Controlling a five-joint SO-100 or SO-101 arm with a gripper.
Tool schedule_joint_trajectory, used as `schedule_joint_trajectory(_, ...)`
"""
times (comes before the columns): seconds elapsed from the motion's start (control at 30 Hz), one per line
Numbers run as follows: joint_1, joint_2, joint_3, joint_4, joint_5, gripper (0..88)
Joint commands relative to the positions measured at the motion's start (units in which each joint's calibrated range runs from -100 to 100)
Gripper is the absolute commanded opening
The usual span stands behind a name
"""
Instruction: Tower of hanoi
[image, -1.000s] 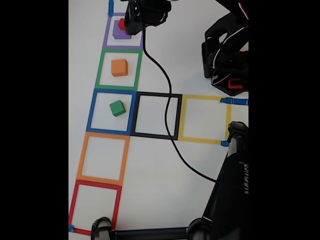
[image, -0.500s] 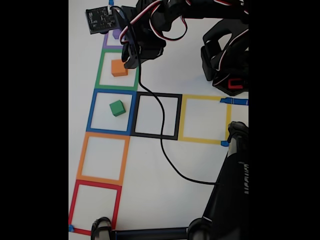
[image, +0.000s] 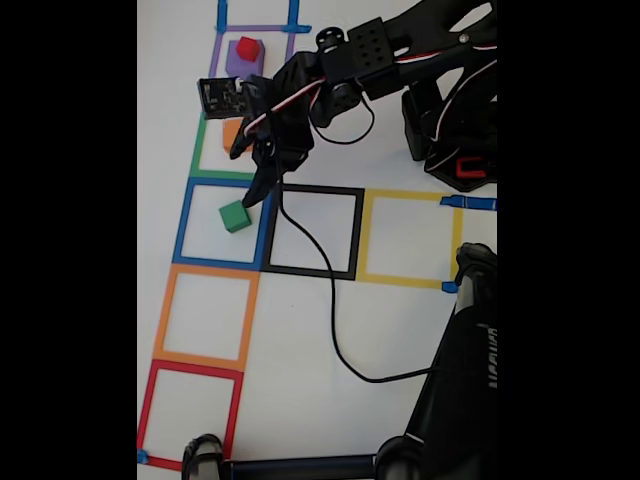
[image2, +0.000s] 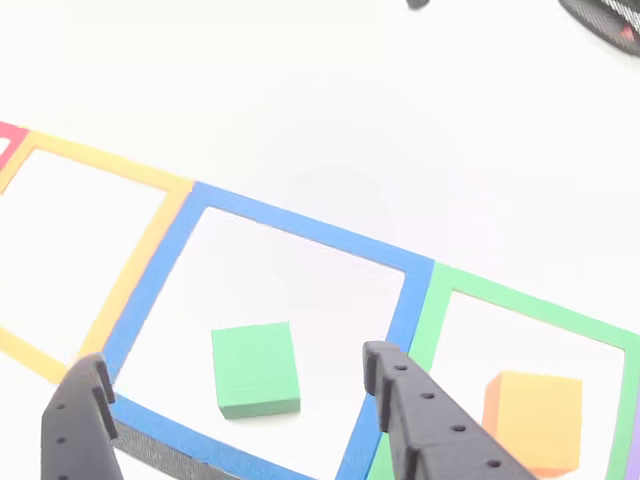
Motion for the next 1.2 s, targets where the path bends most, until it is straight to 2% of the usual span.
schedule_joint_trajectory(0.0,1.4,1.9,9.5,-22.6,0.4,32.4)
schedule_joint_trajectory(0.2,3.3,9.8,21.2,-46.4,0.4,34.4)
schedule_joint_trajectory(0.33,4.4,14.9,25.4,-55.8,0.4,34.6)
schedule_joint_trajectory(0.7,5.0,34.3,22.2,-70.6,0.4,34.5)
schedule_joint_trajectory(1.17,1.4,54.1,12.7,-79.2,0.4,33.6)
